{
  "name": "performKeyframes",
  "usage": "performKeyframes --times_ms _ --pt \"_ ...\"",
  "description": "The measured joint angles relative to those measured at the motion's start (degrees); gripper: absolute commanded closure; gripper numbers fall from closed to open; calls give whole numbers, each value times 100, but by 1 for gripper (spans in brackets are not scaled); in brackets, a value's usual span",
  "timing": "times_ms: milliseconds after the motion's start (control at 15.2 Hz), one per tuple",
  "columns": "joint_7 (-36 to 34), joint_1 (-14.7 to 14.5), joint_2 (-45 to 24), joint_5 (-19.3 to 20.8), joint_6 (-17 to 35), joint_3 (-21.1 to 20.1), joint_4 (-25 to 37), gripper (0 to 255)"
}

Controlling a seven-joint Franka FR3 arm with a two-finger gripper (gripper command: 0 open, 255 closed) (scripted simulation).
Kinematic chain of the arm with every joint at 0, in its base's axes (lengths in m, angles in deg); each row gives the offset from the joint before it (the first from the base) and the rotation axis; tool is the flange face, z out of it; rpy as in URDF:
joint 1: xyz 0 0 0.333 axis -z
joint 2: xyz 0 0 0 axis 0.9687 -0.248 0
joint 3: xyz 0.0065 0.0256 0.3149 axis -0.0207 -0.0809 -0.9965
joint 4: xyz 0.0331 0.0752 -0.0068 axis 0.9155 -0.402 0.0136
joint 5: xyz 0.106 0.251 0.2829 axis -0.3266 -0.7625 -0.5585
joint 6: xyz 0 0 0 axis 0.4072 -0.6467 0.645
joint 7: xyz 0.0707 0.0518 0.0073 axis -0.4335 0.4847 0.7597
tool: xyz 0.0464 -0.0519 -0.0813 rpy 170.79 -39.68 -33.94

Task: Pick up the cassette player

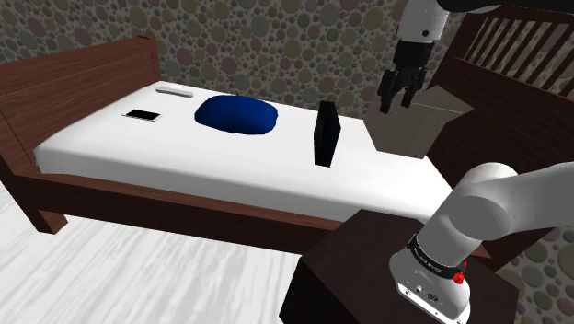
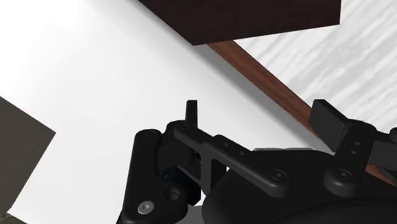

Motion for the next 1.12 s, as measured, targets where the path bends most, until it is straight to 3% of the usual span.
performKeyframes --times_ms 132,462,1122 --pt "-26 19 -70 4 88 9 -12 0" --pt "-242 196 -717 63 997 124 -189 0" --pt "-701 537 -2599 122 2723 395 191 0"
